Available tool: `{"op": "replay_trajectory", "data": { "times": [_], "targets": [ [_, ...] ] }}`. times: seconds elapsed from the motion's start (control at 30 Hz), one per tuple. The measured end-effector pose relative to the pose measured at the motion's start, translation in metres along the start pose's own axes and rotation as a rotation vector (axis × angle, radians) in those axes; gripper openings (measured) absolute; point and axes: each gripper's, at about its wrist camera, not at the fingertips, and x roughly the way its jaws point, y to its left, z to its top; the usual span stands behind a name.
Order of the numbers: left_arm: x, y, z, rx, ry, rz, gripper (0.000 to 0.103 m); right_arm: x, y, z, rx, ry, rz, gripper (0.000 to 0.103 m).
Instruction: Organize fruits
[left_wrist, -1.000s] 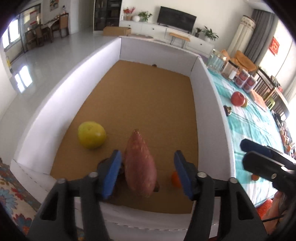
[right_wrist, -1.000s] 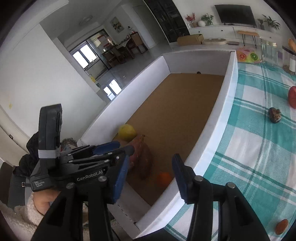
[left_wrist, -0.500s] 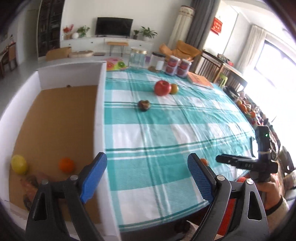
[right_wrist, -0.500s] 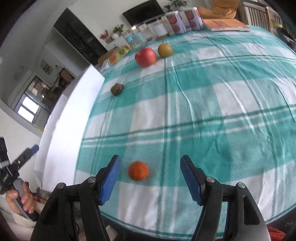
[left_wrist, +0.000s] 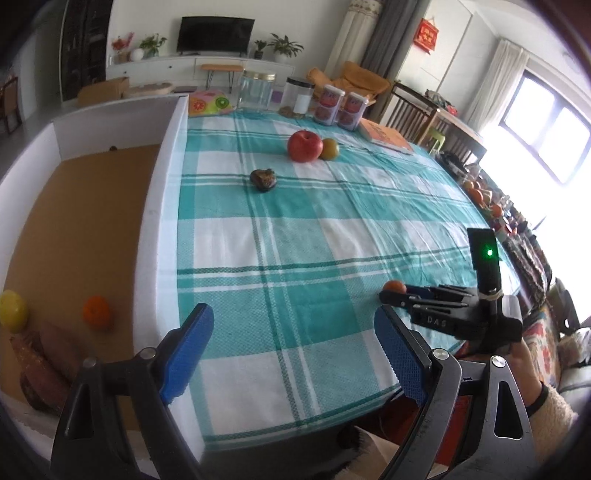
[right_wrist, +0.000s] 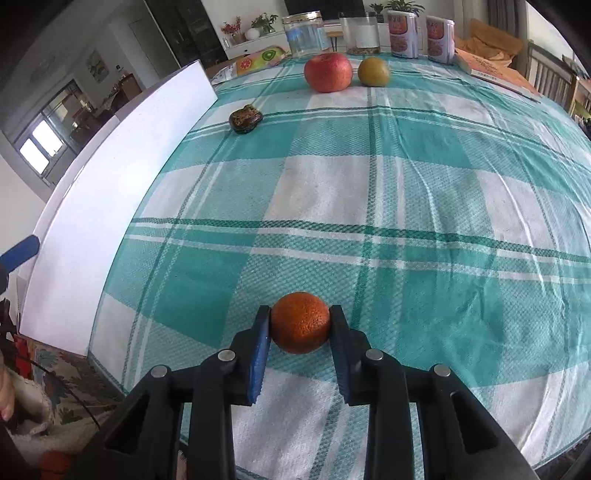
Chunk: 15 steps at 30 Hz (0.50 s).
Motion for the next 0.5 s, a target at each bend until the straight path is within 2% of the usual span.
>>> {"op": "replay_trajectory", "data": {
  "times": [0.13, 0.23, 0.33, 0.4, 0.5],
  "targets": [
    [0.017, -0.012, -0.002, 0.017, 0.041, -0.017, 0.090, -0.005, -0.047, 0.032, 0.116, -0.100, -0.046, 0.031],
    [0.027, -0.024, -0.002, 0.043, 0.060, -0.025, 0.090, -0.006, -0.076, 0.057, 0.144, -0.184, -0.089, 0.031],
    [0.039, -0.032, -0.001, 0.062, 0.081, -0.020, 0.090, 0.003, -0.092, 0.073, 0.138, -0.218, -0.131, 0.032],
    [0.046, -0.035, -0.002, 0.071, 0.103, -0.010, 0.090, 0.012, -0.099, 0.074, 0.138, -0.213, -0.150, 0.033],
    [0.059, -0.038, -0.003, 0.082, 0.130, 0.012, 0.090, 0.013, -0.106, 0.060, 0.161, -0.243, -0.121, 0.043]
  ]
}}
